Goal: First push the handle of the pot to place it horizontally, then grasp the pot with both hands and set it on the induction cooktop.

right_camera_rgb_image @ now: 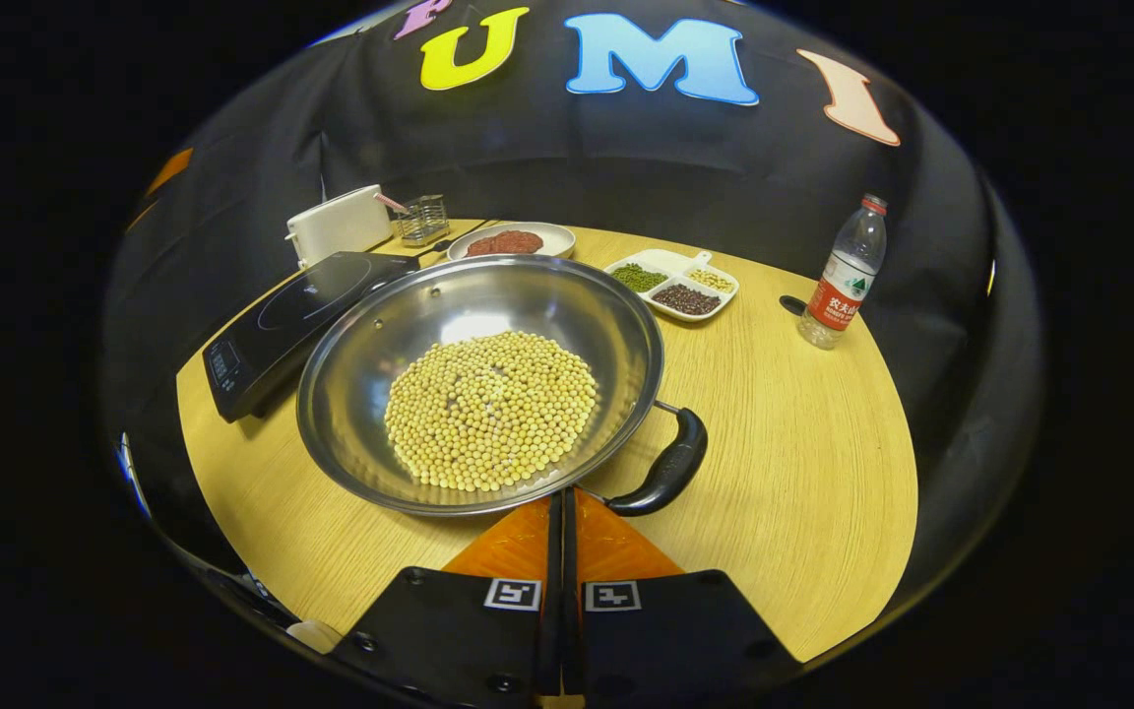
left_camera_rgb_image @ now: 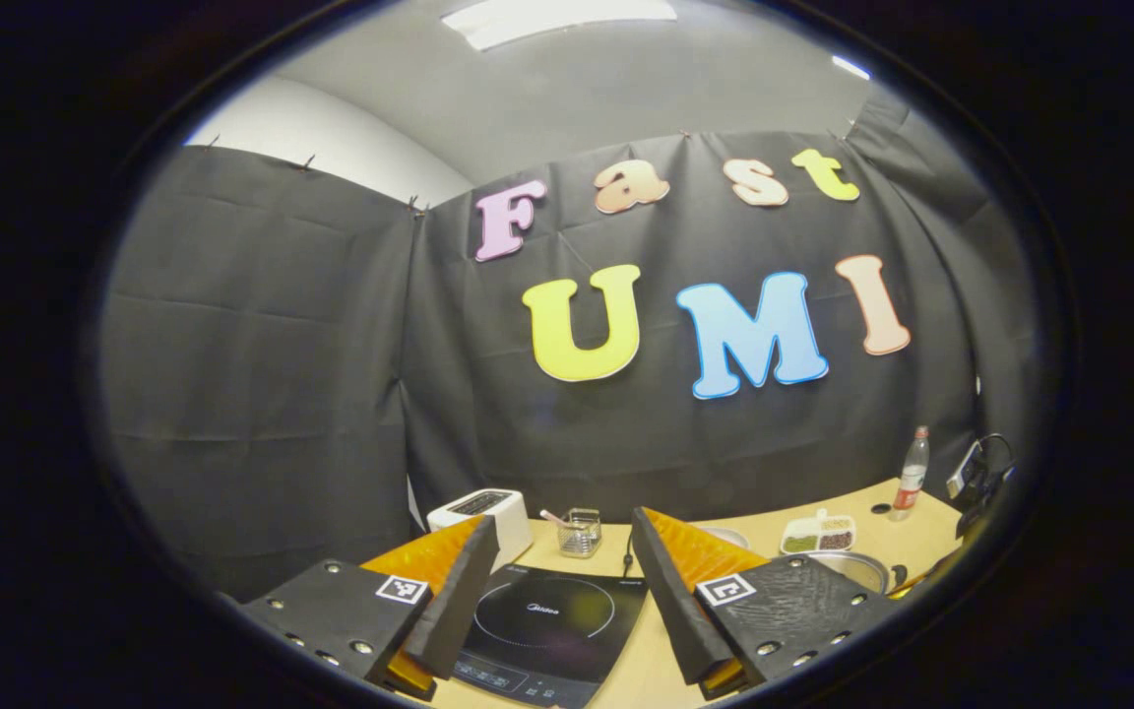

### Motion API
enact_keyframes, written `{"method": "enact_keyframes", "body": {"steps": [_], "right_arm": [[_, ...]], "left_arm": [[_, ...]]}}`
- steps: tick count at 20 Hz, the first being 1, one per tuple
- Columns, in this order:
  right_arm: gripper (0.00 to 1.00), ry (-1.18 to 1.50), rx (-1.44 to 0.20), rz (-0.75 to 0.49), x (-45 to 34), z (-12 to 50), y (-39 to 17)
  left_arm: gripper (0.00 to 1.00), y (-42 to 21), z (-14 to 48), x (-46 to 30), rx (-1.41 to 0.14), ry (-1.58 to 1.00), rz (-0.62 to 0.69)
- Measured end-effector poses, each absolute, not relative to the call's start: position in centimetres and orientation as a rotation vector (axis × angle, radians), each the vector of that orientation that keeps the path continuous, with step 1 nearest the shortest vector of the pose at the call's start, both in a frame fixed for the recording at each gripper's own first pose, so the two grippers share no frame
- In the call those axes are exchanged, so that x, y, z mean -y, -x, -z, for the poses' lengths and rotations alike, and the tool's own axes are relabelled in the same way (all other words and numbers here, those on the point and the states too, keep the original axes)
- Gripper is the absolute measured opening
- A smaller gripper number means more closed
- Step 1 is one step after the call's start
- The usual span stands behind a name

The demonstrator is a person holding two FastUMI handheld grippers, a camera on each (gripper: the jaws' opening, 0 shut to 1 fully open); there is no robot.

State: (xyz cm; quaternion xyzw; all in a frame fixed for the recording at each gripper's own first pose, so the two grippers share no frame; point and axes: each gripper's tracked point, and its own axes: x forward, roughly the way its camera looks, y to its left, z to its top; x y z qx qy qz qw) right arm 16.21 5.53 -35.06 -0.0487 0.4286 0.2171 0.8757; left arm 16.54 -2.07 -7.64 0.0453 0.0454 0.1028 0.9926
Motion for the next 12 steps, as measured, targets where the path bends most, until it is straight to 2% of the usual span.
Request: {"method": "enact_keyframes", "body": {"steps": [3, 4, 5, 10, 12], "right_arm": [[0.02, 0.072, -0.889, -0.434, -4.9, 35.0, -17.7], [0.05, 0.059, -0.888, -0.428, -4.7, 35.0, -18.1], [0.02, 0.046, -0.885, -0.420, -4.6, 35.0, -18.5], [0.03, -0.015, -0.812, -0.380, -4.0, 33.1, -19.7], [0.28, -0.030, -0.753, -0.348, -3.6, 31.5, -20.3]], "left_arm": [[0.81, -17.3, 8.1, 3.1, -0.098, -0.091, -0.211], [0.81, -17.5, 8.4, 3.5, -0.102, -0.091, -0.209], [0.81, -17.7, 8.6, 3.9, -0.106, -0.094, -0.207], [0.81, -19.9, 10.7, 6.0, -0.127, -0.104, -0.162], [0.81, -21.2, 11.7, 6.6, -0.137, -0.093, -0.137]]}}
